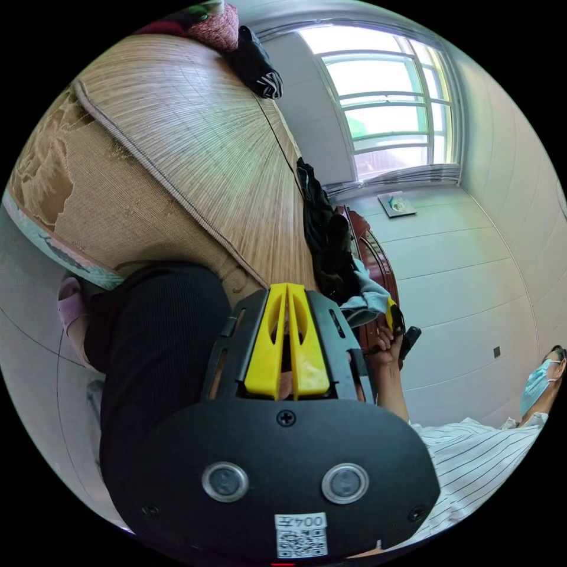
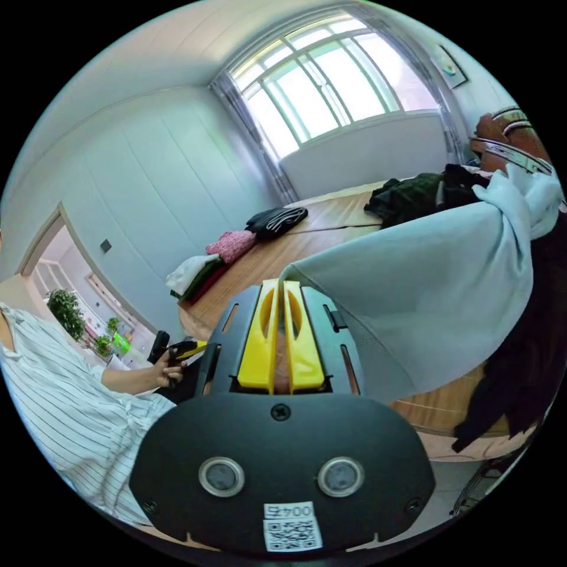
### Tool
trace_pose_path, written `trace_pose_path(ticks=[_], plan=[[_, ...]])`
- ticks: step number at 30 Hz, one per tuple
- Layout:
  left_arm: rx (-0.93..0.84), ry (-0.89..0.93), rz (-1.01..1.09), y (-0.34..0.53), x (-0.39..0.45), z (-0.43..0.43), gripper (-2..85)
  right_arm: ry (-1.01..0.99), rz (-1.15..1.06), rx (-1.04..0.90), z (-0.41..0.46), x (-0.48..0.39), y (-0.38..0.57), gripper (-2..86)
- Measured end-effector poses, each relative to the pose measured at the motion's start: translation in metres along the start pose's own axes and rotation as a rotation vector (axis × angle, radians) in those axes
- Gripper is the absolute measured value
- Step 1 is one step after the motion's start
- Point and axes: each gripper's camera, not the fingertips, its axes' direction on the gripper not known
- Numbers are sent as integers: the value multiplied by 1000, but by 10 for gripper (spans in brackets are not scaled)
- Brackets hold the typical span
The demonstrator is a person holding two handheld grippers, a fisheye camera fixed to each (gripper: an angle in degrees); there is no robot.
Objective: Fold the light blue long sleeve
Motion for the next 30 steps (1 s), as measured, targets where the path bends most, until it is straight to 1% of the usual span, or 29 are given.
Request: trace_pose_path(ticks=[2,4,5,6,8,10,11,13,14,15,16,18,23,24,26,30], plan=[[6,6,-12,-5,-4,-5,3,-27,-20,-117,71,-44,17,17],[7,6,-20,-8,-6,-8,2,29,23,-166,111,-64,31,31],[5,5,-22,-9,-6,-9,2,67,78,-145,121,-69,42,37],[3,5,-21,-10,-7,-10,2,75,113,-108,120,-69,49,40],[-4,16,-10,-13,-7,-12,1,31,282,58,95,-50,78,56],[-10,32,-11,-15,-9,-13,1,72,396,100,73,-22,99,71],[-9,38,-18,-18,-11,-14,1,122,473,89,59,1,112,80],[-11,49,-37,-22,-16,-14,1,150,582,58,42,34,131,91],[-13,56,-50,-24,-19,-14,1,133,676,42,35,53,145,99],[-14,58,-56,-25,-20,-14,1,111,721,34,34,60,151,100],[-15,61,-64,-27,-22,-14,1,50,783,34,34,69,161,101],[-16,62,-67,-29,-23,-13,1,-19,813,24,44,68,170,105],[-13,64,-68,-29,-26,-10,1,-159,877,-100,104,52,182,126],[-12,65,-68,-29,-26,-9,1,-147,881,-115,109,50,182,129],[-7,68,-69,-28,-29,-9,2,-46,850,-217,127,43,178,137],[-2,79,-77,-26,-34,-7,2,71,806,-308,140,36,168,143]])
